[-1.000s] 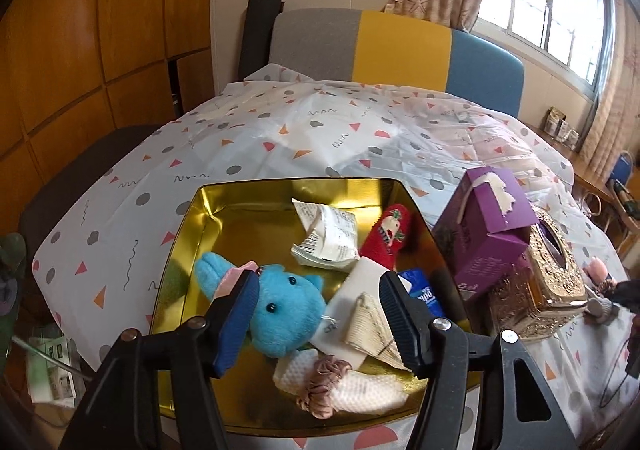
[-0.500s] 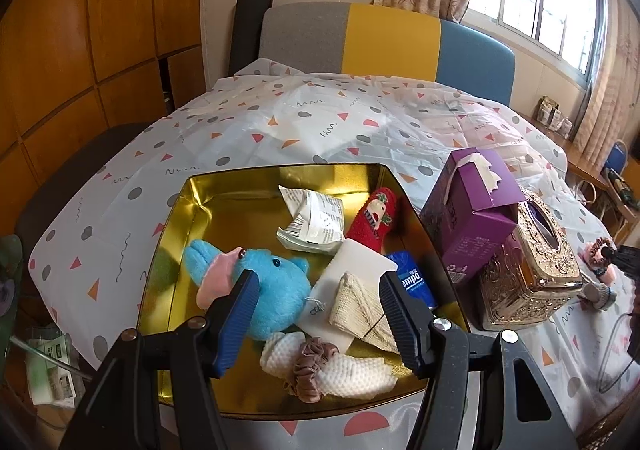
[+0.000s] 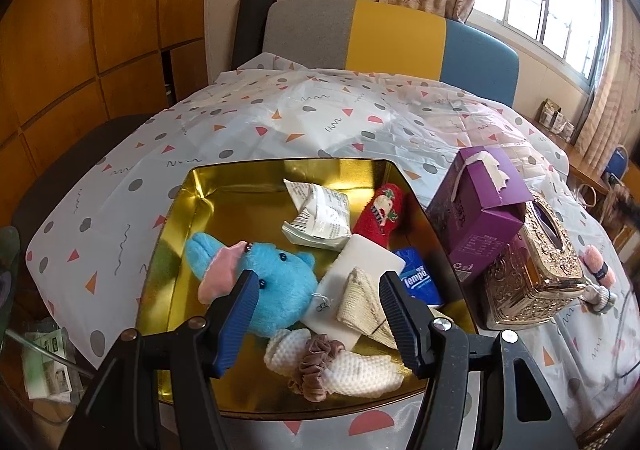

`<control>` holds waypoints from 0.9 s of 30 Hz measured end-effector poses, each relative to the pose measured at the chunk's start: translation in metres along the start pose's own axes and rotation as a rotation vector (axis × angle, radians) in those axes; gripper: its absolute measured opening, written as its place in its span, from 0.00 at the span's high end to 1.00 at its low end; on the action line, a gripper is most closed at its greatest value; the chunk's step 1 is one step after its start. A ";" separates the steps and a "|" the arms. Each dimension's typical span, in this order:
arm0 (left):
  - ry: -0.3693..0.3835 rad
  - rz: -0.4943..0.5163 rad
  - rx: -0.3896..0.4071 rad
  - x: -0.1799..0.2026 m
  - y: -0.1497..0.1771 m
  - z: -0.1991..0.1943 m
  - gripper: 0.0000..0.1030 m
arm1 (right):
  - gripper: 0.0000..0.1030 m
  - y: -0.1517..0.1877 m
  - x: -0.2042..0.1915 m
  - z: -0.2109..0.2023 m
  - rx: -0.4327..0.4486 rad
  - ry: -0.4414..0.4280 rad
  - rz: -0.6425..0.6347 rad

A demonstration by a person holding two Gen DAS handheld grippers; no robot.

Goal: Organize soft objects
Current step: 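Carry the brown scrunchie into the gold tin and open the right gripper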

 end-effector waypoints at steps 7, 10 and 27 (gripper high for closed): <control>-0.024 -0.026 0.030 -0.016 -0.006 -0.006 0.35 | 0.90 -0.048 -0.144 -0.011 0.058 -0.197 -0.231; -0.031 -0.041 0.036 -0.025 -0.007 -0.009 0.35 | 0.90 -0.042 -0.213 0.000 0.025 -0.292 -0.328; -0.061 -0.101 0.025 -0.062 0.000 -0.013 0.35 | 0.60 0.067 -0.354 0.112 -0.309 -0.449 -0.404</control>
Point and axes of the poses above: each gripper's, at about its wrist camera, not at the fingertips, and z roughly the way its jaws point, x to its right, y to its underside, the point moved 6 cm from there along z, roughly the way its jaws point, and after that the axes turned 14 degrees about -z, right-handed, at the moved point
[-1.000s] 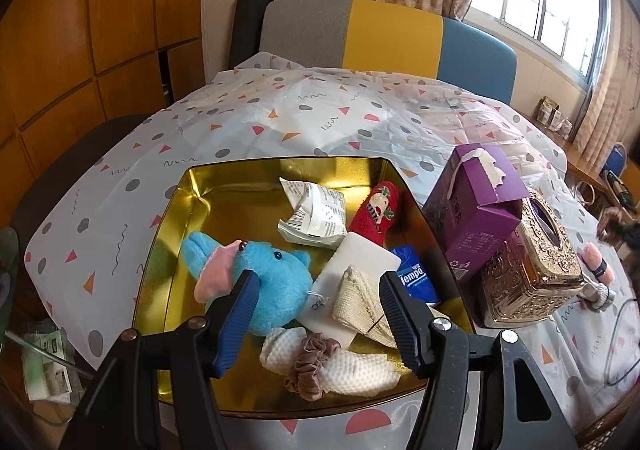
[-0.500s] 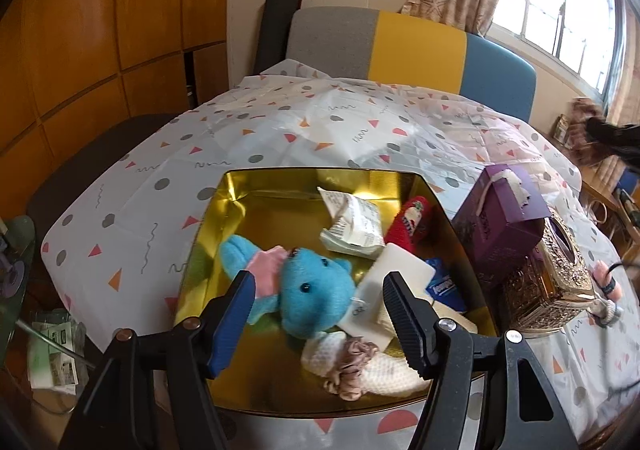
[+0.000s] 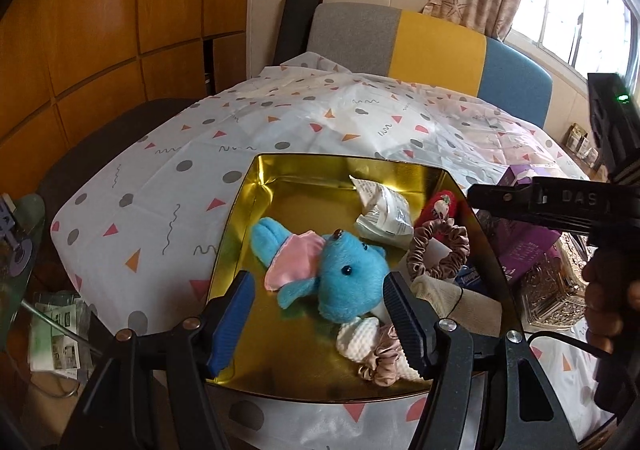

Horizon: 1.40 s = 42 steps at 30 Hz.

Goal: Organize soft objects
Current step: 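Carry the brown scrunchie into the gold tin and open the right gripper, then move both tools back to the white glove and pink towel on the bed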

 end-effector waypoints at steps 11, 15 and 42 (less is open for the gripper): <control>0.031 0.019 -0.007 0.012 0.004 -0.003 0.34 | 0.58 0.016 0.045 -0.089 0.109 0.131 -0.029; 0.063 0.057 -0.016 0.028 0.006 -0.007 0.34 | 0.55 0.043 0.087 -0.126 0.122 0.205 0.036; 0.493 0.486 -0.140 0.236 0.067 -0.062 0.34 | 0.48 0.271 0.328 -0.218 -0.004 0.199 0.928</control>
Point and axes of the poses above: each gripper's, at about its wrist camera, not at the fingertips, and z roughly the way its jaws point, x to its right, y to its underside, the point moved 6 cm from there along z, roughly the way its jaws point, and after that the axes turned 14 degrees about -z, right-handed, at the moved point
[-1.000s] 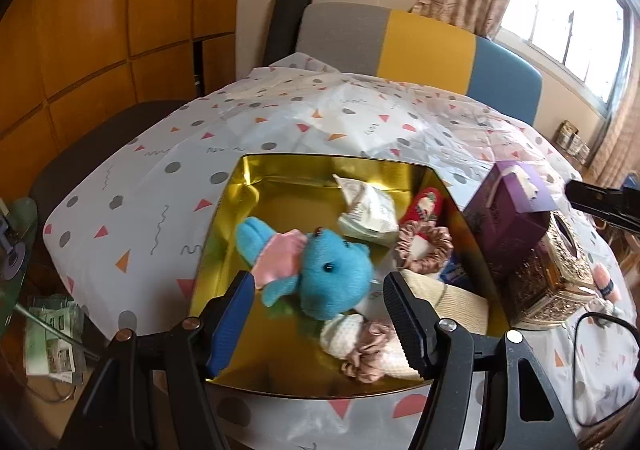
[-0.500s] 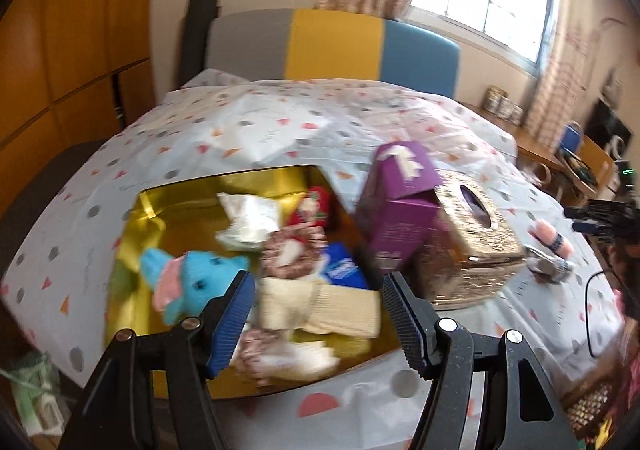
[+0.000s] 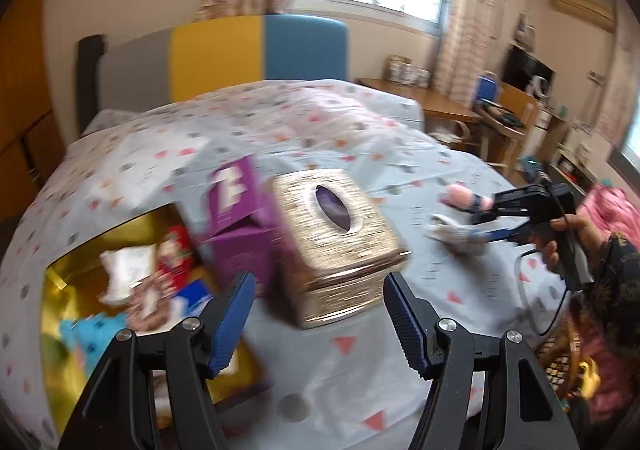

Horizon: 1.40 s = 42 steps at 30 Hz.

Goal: Organize soft objects
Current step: 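Move both tools back to the white glove and pink towel on the bed, then grasp the white knit glove with the left gripper while the right grasps the pink rolled towel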

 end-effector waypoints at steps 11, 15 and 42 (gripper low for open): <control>0.151 0.155 -0.115 0.123 -0.009 0.059 0.34 | 0.48 -0.014 -0.013 -0.059 0.263 0.081 -0.067; 0.169 0.185 -0.187 0.160 -0.002 0.100 0.34 | 0.48 -0.023 0.010 -0.071 0.407 0.112 -0.013; 0.152 0.097 -0.450 0.161 0.070 0.227 0.62 | 0.39 -0.068 -0.002 -0.022 0.062 0.495 -0.620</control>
Point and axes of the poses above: each gripper's, at about its wrist camera, not at the fingertips, and z roughly the way its jaws point, x to its right, y to its underside, the point moved 6 cm from there along z, roughly the way its jaws point, and after that the axes turned 14 degrees about -z, right-handed, at the moved point
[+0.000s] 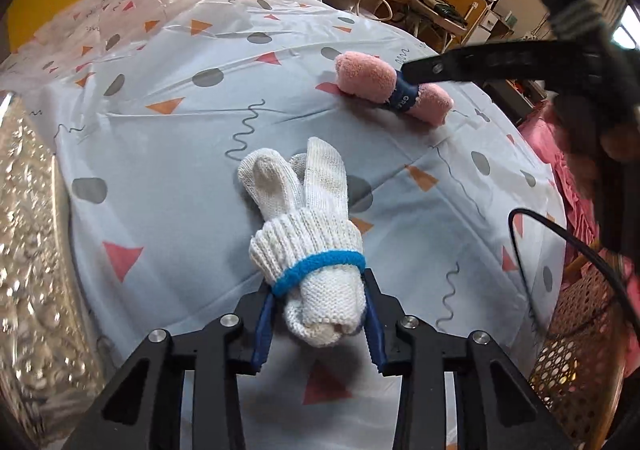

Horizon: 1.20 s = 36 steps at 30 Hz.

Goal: Organize soft objects
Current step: 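Grasp the white knit glove with the left gripper while the right grasps the pink rolled towel, then carry the white glove into the gold tin and open the left gripper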

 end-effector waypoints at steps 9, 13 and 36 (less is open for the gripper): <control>-0.011 0.006 0.020 -0.001 0.003 0.000 0.62 | 0.38 -0.009 0.003 0.075 -0.194 0.140 -0.182; -0.017 0.021 0.036 0.001 0.006 -0.001 0.62 | 0.54 -0.009 0.008 0.073 -0.156 0.135 -0.089; -0.075 0.020 0.318 0.001 -0.020 -0.120 0.65 | 0.54 0.027 -0.067 0.038 -0.133 -0.084 0.242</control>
Point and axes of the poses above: each gripper's, at about its wrist camera, not at the fingertips, and z roughly the way its jaws point, x to its right, y to its underside, the point moved 6 cm from there along z, roughly the way its jaws point, and after that the axes turned 14 degrees about -z, right-handed, at the moved point
